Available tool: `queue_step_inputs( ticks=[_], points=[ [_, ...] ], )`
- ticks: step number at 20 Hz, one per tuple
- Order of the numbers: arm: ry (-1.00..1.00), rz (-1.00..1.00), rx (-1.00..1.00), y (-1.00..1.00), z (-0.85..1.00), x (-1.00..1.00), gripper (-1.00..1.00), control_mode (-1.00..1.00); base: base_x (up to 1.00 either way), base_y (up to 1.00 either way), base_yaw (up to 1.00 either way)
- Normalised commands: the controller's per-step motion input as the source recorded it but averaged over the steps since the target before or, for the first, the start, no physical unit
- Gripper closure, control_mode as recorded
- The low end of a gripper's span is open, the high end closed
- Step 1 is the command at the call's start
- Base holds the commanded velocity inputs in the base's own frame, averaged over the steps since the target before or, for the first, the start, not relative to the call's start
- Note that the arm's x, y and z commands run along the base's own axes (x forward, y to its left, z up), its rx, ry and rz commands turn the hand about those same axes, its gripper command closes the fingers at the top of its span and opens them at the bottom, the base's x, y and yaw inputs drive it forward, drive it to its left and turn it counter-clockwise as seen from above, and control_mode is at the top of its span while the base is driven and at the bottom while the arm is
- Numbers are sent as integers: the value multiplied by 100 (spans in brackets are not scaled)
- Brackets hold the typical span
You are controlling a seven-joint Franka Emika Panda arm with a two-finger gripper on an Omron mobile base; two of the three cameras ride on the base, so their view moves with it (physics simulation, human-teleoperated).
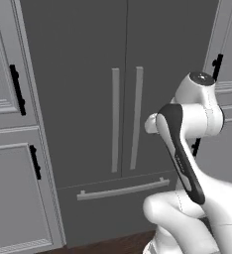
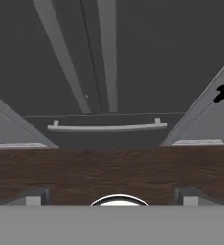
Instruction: Grab a lemon wedge from the fridge and one ice cube from the ice bowl, and put them in the glass of lemonade.
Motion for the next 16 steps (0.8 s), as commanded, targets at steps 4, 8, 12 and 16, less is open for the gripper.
queue_step_inputs(
  ticks=[4,8,12,16],
  points=[
    [0,0,0,0,0,0,-100,100,-73,6,-5],
    [0,0,0,0,0,0,-100,100,-28,13,-1],
    [-5,0,0,0,1,-15,-100,-100,-6,0,0],
    [-31,0,0,0,24,-67,-100,-100,0,0,0]
  ],
)
